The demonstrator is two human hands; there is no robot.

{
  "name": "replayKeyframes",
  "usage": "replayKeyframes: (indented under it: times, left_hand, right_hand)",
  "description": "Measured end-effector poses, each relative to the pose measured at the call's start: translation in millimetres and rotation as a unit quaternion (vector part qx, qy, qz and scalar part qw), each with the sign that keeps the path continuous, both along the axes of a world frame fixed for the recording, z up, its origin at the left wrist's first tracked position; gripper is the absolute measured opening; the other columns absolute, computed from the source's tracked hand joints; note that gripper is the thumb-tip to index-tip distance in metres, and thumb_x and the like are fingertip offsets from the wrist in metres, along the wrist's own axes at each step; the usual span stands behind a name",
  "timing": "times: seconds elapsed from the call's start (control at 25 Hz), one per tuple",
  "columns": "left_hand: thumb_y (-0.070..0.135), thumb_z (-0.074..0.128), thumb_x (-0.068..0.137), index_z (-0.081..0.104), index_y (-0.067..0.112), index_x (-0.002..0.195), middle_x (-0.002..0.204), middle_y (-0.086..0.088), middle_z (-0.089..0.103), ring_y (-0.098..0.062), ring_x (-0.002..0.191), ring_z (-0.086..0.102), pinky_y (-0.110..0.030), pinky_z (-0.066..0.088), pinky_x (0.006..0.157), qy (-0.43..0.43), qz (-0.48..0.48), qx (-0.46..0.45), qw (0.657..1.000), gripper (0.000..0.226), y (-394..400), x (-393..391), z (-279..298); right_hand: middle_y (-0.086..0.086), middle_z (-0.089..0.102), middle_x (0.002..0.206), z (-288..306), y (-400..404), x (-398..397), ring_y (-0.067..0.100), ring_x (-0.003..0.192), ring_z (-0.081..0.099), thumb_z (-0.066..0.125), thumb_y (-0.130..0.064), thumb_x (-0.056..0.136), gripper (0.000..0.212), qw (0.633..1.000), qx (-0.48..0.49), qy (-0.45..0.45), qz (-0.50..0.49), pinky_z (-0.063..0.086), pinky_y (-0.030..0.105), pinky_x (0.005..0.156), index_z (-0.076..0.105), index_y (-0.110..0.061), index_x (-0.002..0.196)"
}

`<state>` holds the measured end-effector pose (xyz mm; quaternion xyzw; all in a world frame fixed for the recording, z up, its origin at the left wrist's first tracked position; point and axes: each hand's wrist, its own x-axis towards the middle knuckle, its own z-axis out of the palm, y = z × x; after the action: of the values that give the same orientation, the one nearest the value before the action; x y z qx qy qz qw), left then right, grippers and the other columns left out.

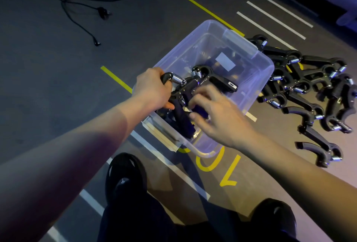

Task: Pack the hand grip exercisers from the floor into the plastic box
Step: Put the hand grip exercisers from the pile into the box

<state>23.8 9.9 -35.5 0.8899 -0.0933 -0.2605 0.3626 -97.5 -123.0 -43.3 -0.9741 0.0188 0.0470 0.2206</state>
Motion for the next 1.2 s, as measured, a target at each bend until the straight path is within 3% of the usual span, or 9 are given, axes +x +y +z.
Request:
replayKeyframes:
  times: [0.16,0.32,0.44,0.52,0.6,0.72,0.8,0.92,1.2]
  left_hand:
    - [0.016,0.045,0.091,0.055,0.016,0.091,0.065,0.003,0.061,-0.026,0.057,0.069,-0.042,0.055,0.079,0.059,0.032,-0.017,0.998,0.010,0.4,-3.4,-9.3]
    - [0.021,0.055,0.091,0.051,0.029,0.081,0.071,0.003,0.061,-0.022,0.052,0.068,-0.043,0.057,0.078,0.112,0.048,-0.072,0.990,0.014,4.0,-3.9,-9.5]
    - [0.029,0.058,0.091,0.055,0.027,0.090,0.069,0.003,0.062,-0.018,0.045,0.064,-0.047,0.057,0.073,0.099,0.007,-0.083,0.992,0.003,3.8,-5.4,-6.8]
    - [0.032,0.057,0.091,0.056,0.022,0.100,0.070,0.001,0.062,-0.017,0.051,0.065,-0.041,0.057,0.066,0.048,-0.037,-0.049,0.997,0.014,4.2,-7.6,-6.1]
    - [0.036,0.056,0.089,0.056,0.020,0.105,0.082,-0.001,0.063,-0.023,0.080,0.064,-0.036,0.049,0.064,-0.120,-0.109,0.056,0.985,0.023,5.8,-10.2,-7.7]
    - [0.041,0.059,0.085,0.047,0.016,0.126,0.122,-0.011,0.050,-0.032,0.112,0.042,-0.040,0.037,0.079,-0.340,-0.167,0.175,0.909,0.049,13.7,-11.6,-17.8]
    - [0.046,0.053,0.086,0.028,0.013,0.142,0.147,-0.017,0.026,-0.036,0.129,0.027,-0.046,0.028,0.099,-0.346,-0.181,0.216,0.895,0.070,19.2,-9.3,-25.3]
    - [0.050,0.041,0.090,0.002,0.012,0.149,0.157,-0.014,0.000,-0.033,0.142,0.006,-0.048,0.011,0.113,-0.277,-0.179,0.231,0.915,0.080,22.2,-4.6,-33.7]
    - [0.049,0.037,0.093,-0.005,0.012,0.148,0.157,-0.011,-0.004,-0.030,0.143,0.006,-0.047,0.014,0.113,-0.260,-0.178,0.209,0.926,0.079,21.2,-6.4,-34.8]
  right_hand:
    - [-0.003,0.029,0.143,-4.8,3.6,2.0,0.019,0.118,0.051,0.049,-0.039,0.092,0.019,0.991,0.067,0.116,0.021,0.047,0.043,0.091,0.053,-0.031,0.109]
    - [-0.005,0.041,0.131,-7.1,-1.5,6.1,0.019,0.110,0.050,0.050,-0.031,0.093,0.019,0.992,0.092,0.088,0.001,0.048,0.043,0.088,0.051,-0.026,0.111]
    - [-0.003,0.046,0.127,-7.5,-7.0,8.3,0.019,0.112,0.050,0.050,-0.032,0.094,0.035,0.987,0.095,0.126,0.028,0.045,0.038,0.093,0.047,-0.024,0.128]
    - [-0.002,0.041,0.124,-7.4,-7.7,10.5,0.021,0.116,0.047,0.048,-0.037,0.095,0.044,0.982,0.062,0.164,0.068,0.043,0.036,0.096,0.042,-0.026,0.137]
    - [0.000,0.039,0.122,-6.3,-6.9,13.0,0.024,0.118,0.046,0.043,-0.043,0.096,0.047,0.979,0.026,0.184,0.087,0.039,0.036,0.098,0.040,-0.027,0.140]
    - [0.007,0.038,0.135,-6.9,-6.0,19.8,0.026,0.128,0.039,0.034,-0.042,0.099,0.046,0.968,-0.015,0.233,0.094,0.031,0.032,0.102,0.040,-0.024,0.141]
    - [0.012,0.040,0.133,-11.8,-2.7,27.2,0.028,0.128,0.039,0.029,-0.039,0.101,0.042,0.954,-0.037,0.277,0.111,0.031,0.031,0.099,0.047,-0.020,0.133]
    - [0.015,0.042,0.133,-25.3,6.0,38.3,0.030,0.129,0.039,0.023,-0.037,0.102,0.043,0.931,-0.057,0.337,0.127,0.031,0.033,0.100,0.053,-0.014,0.124]
    - [0.016,0.031,0.150,-48.2,19.9,57.0,0.027,0.144,0.011,0.015,-0.030,0.103,0.048,0.908,-0.048,0.398,0.121,0.019,0.039,0.115,0.031,-0.011,0.145]
